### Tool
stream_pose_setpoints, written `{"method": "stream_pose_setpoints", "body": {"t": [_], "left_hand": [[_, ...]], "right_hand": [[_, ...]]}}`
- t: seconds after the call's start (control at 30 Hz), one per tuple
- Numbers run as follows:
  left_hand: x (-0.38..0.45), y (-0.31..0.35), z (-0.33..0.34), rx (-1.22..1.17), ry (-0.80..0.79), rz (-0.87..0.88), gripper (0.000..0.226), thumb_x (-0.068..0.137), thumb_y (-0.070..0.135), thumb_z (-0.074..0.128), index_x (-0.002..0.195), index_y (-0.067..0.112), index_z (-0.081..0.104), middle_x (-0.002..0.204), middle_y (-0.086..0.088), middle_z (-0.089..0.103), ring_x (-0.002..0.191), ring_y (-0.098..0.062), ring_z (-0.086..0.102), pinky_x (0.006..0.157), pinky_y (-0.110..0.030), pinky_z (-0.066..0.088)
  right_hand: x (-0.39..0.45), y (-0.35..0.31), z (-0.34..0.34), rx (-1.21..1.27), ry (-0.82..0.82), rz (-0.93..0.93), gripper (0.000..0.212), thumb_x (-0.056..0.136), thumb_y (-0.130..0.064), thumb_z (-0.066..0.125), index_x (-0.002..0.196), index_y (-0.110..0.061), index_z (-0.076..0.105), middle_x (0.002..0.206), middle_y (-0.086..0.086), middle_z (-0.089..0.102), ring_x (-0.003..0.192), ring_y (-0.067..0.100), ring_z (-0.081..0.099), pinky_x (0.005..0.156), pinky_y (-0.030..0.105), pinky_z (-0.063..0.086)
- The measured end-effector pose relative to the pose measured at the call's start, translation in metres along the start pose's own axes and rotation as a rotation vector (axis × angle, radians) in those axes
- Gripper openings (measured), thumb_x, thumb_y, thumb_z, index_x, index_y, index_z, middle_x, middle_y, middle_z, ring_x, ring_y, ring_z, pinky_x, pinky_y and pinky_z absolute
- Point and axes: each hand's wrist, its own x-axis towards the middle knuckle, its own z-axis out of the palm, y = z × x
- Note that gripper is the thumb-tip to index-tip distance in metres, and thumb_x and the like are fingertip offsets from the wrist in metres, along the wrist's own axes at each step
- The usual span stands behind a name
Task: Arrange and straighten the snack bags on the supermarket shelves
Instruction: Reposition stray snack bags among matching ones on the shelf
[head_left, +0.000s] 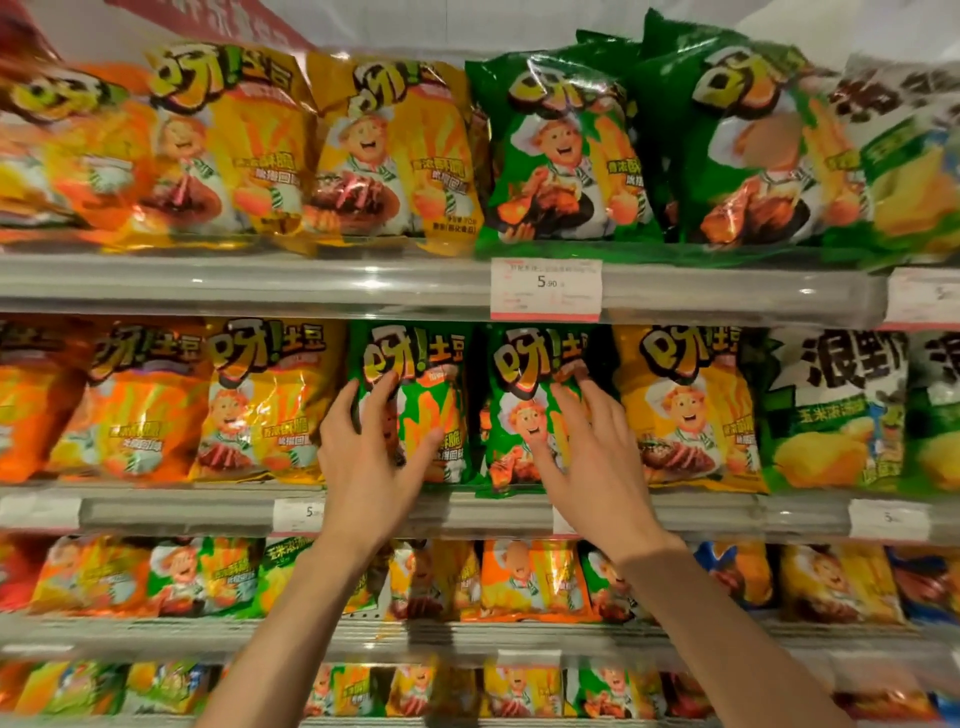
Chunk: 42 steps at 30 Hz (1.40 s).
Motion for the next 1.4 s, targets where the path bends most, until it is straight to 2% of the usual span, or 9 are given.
{"method": "stream_pose_setpoints", "body": {"t": [0.2, 0.33, 0.43, 0.6, 0.9, 1.1, 1.23, 1.37, 1.4], "left_hand": [[0.001, -0.006, 0.007, -0.027, 0.023, 0.027, 0.076, 0.087, 0.066, 0.057, 0.154, 0.038, 0.036, 0.16, -0.013, 0.024, 0.147, -0.03, 0.021, 0.114, -0.059, 0.029], [-0.003, -0.004, 0.01, -0.069, 0.046, 0.011, 0.075, 0.088, 0.063, 0.056, 0.155, 0.038, 0.036, 0.161, -0.01, 0.021, 0.149, -0.027, 0.016, 0.115, -0.057, 0.025], [-0.002, -0.004, 0.01, -0.072, 0.045, 0.014, 0.075, 0.088, 0.064, 0.056, 0.155, 0.038, 0.035, 0.162, -0.01, 0.021, 0.15, -0.027, 0.016, 0.116, -0.056, 0.025], [-0.004, 0.001, 0.011, -0.072, 0.055, -0.021, 0.075, 0.087, 0.064, 0.054, 0.155, 0.041, 0.035, 0.164, -0.011, 0.018, 0.151, -0.027, 0.013, 0.117, -0.057, 0.021], [-0.009, 0.01, 0.006, -0.061, 0.107, -0.002, 0.074, 0.084, 0.059, 0.061, 0.149, 0.029, 0.044, 0.159, -0.01, 0.028, 0.148, -0.03, 0.022, 0.116, -0.05, 0.025], [-0.022, 0.046, 0.009, -0.263, 0.265, 0.087, 0.028, 0.093, 0.027, 0.063, 0.12, 0.019, 0.06, 0.121, 0.003, 0.054, 0.117, -0.02, 0.051, 0.095, -0.039, 0.047], [-0.034, 0.09, 0.02, -0.54, -0.046, -0.028, 0.011, 0.101, 0.018, 0.062, 0.109, 0.024, 0.066, 0.103, 0.014, 0.069, 0.099, -0.001, 0.065, 0.085, -0.024, 0.054], [-0.037, 0.127, 0.045, -0.696, -0.462, -0.22, 0.026, 0.105, 0.038, 0.051, 0.13, 0.033, 0.06, 0.125, 0.013, 0.068, 0.113, -0.001, 0.065, 0.102, -0.033, 0.053], [-0.036, 0.135, 0.051, -0.714, -0.498, -0.245, 0.029, 0.107, 0.038, 0.048, 0.134, 0.035, 0.057, 0.127, 0.015, 0.066, 0.115, 0.005, 0.063, 0.101, -0.026, 0.052]], "right_hand": [[0.002, 0.005, -0.019, -0.046, 0.002, -0.009, 0.057, 0.103, -0.048, 0.048, 0.15, -0.015, 0.045, 0.155, 0.006, 0.042, 0.146, 0.022, 0.03, 0.122, 0.042, 0.026], [0.0, 0.025, -0.037, -0.09, 0.187, 0.101, 0.054, 0.102, -0.046, 0.048, 0.143, -0.011, 0.049, 0.153, 0.012, 0.041, 0.147, 0.029, 0.03, 0.121, 0.047, 0.024], [-0.002, 0.051, -0.049, -0.107, 0.315, 0.273, 0.076, 0.095, -0.055, 0.053, 0.148, -0.003, 0.039, 0.156, 0.024, 0.033, 0.148, 0.039, 0.027, 0.119, 0.055, 0.026], [-0.008, 0.074, -0.045, 0.049, 0.179, 0.437, 0.11, 0.082, -0.073, 0.055, 0.16, -0.007, 0.015, 0.164, 0.019, 0.023, 0.152, 0.034, 0.02, 0.123, 0.054, 0.022], [0.003, 0.086, -0.071, 0.189, 0.217, 0.407, 0.094, 0.081, -0.065, 0.069, 0.154, -0.016, 0.035, 0.154, 0.011, 0.04, 0.143, 0.03, 0.037, 0.114, 0.054, 0.037], [-0.011, 0.077, -0.083, 0.342, 0.195, 0.384, 0.091, 0.081, -0.064, 0.071, 0.154, -0.026, 0.034, 0.152, -0.002, 0.04, 0.141, 0.02, 0.04, 0.115, 0.05, 0.039], [-0.024, 0.073, -0.09, 0.427, 0.157, 0.387, 0.084, 0.082, -0.061, 0.073, 0.152, -0.035, 0.034, 0.149, -0.01, 0.039, 0.139, 0.012, 0.039, 0.116, 0.044, 0.038], [-0.036, 0.062, -0.089, 0.5, 0.099, 0.394, 0.084, 0.079, -0.064, 0.069, 0.15, -0.033, 0.037, 0.143, -0.013, 0.04, 0.13, 0.004, 0.04, 0.11, 0.029, 0.036], [-0.04, 0.059, -0.088, 0.529, 0.087, 0.387, 0.084, 0.077, -0.067, 0.066, 0.149, -0.031, 0.039, 0.142, -0.014, 0.04, 0.129, 0.002, 0.04, 0.109, 0.027, 0.035]]}}
